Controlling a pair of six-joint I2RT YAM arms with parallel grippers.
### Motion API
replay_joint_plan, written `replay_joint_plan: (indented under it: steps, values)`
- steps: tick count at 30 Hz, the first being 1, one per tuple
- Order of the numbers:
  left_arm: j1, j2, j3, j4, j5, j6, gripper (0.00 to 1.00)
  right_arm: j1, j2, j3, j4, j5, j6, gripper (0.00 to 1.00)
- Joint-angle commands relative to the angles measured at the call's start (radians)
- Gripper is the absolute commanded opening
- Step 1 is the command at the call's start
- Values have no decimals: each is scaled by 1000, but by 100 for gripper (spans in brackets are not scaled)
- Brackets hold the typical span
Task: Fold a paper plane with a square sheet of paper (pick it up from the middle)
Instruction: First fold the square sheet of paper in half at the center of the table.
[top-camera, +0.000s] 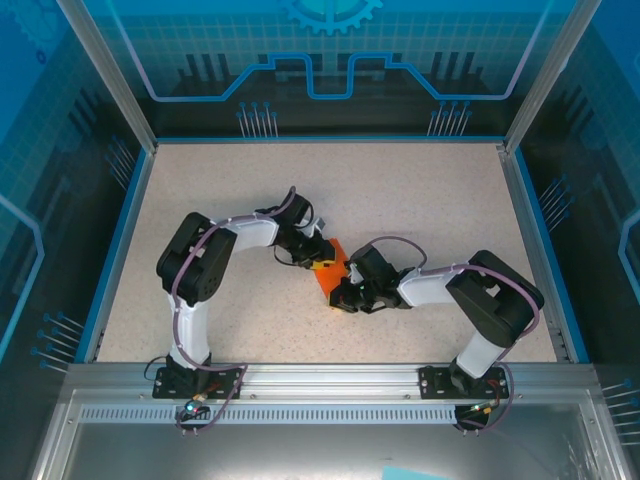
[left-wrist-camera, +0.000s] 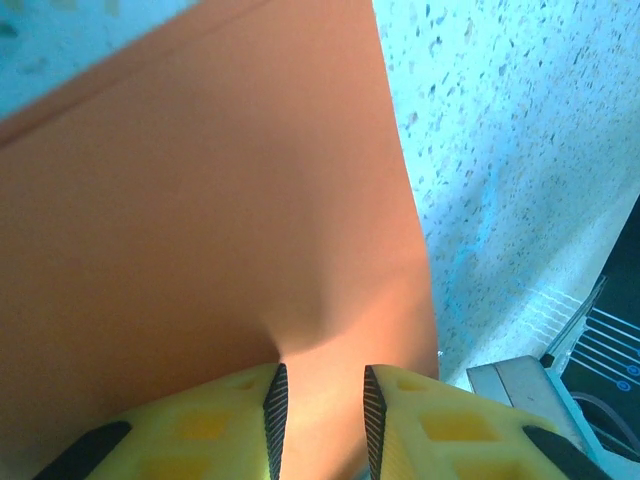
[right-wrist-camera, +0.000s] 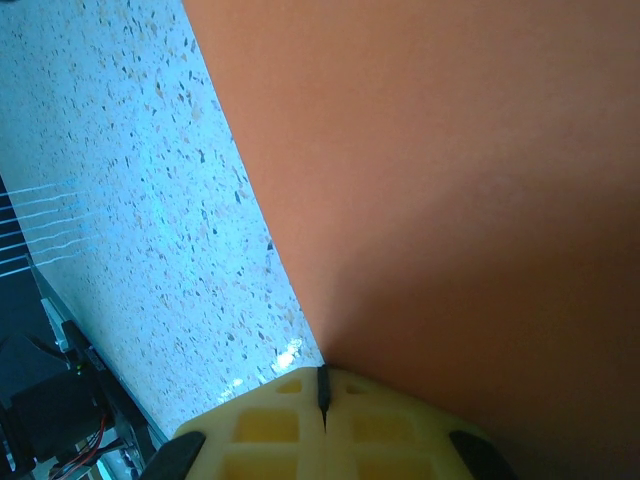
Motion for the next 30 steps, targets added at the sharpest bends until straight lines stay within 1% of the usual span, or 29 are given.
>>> replay_joint_plan:
  steps: [1, 12, 17, 21, 25, 30]
  values:
    - [20, 25, 11, -47, -6, 53, 30, 10, 46, -38, -197, 104, -16, 0]
    - [87, 56, 53, -101, -52, 151, 31, 12, 35, -32, -226, 129, -4, 0]
    - [99, 47, 116, -143, -51, 188, 34, 14, 53, -30, -203, 116, 9, 0]
    - [99, 0, 159, -184, -60, 192, 38, 22, 77, -25, -164, 97, 27, 0]
    - [95, -80, 113, -166, -53, 142, 40, 34, 94, -25, -100, 67, 57, 0]
    - [51, -170, -21, -83, -49, 61, 41, 51, 105, -14, -60, 53, 83, 0]
